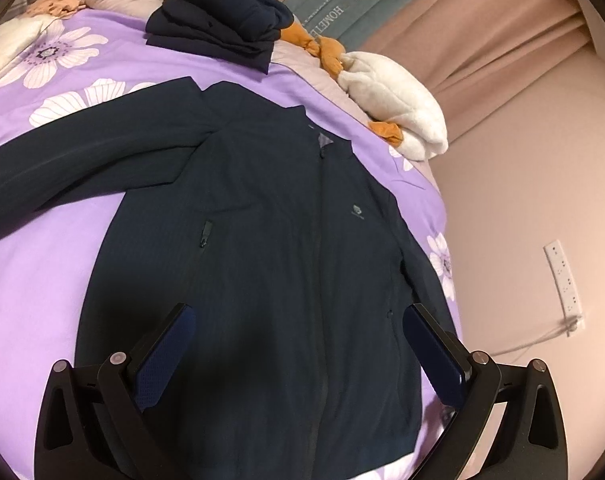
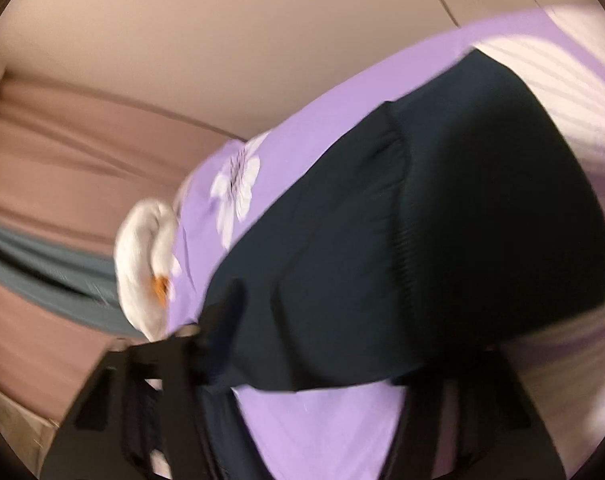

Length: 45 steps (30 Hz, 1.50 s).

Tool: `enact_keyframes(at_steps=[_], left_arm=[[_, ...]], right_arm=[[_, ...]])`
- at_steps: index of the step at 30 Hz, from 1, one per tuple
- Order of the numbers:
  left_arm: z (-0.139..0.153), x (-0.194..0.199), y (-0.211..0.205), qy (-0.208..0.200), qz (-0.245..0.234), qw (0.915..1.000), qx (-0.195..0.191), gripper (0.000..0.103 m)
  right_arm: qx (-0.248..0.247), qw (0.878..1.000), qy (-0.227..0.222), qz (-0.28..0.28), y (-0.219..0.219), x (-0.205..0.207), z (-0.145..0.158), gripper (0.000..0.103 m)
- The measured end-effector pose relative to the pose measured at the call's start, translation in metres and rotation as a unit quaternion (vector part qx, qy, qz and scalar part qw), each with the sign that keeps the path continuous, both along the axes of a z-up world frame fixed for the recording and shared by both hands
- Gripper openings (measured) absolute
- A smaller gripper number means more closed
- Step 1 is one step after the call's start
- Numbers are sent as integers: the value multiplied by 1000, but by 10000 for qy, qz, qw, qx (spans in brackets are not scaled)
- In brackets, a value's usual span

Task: Fold large clothes
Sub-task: 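Grasp the navy jacket's sleeve cuff with the right tool and lift it, then carry the held sleeve across the jacket body with the right tool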

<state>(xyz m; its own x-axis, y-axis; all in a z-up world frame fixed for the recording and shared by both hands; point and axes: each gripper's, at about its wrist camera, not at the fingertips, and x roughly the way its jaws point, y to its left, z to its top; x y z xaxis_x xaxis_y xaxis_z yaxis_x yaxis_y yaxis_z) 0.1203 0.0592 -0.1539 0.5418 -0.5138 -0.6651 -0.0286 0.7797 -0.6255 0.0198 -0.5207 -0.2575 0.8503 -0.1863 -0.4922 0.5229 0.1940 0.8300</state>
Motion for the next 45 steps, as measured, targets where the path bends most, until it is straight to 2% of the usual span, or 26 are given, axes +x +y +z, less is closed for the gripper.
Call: enact_keyframes(at_steps=[1,3,6,9,14,20,24,27,30,35,45], left_arm=[[0,1,0,-10,-7,10000,33,102],[-1,3,1,-8,-3,9999,105,102],[-4,5,3,38,35,9999,161,102],[-5,8,5,88,73,9997,236,102],[-7,13,7,148,86,9996,241,102],[-3,24,4,87,24,9993,356,102],[-1,33,0,38,-84,9990,447,102],[-1,44,-7,75,-194,9986,490,102],[-1,51,-12,70,-289,9986,449,102],[-5,62,-18,185,-362,9982,434,102],[-8,73,-14,186,-362,9987,315,102]], right_arm=[[85,9999,-70,-64,-3,-4,-2,39],[84,9999,-66,-123,-3,-7,-3,25],[-147,9997,128,-125,-2,-7,7,11],[-424,9989,168,-86,-1,-8,22,9],[-1328,9895,554,113,4,4,64,7],[-2091,9738,684,580,22,41,112,7],[-2513,9602,758,955,40,65,137,7],[-2932,9429,829,1346,62,96,154,7],[-3286,9258,840,1672,88,124,167,7],[-3564,9084,760,2052,123,174,174,7],[-4016,8714,611,2751,188,222,186,7]])
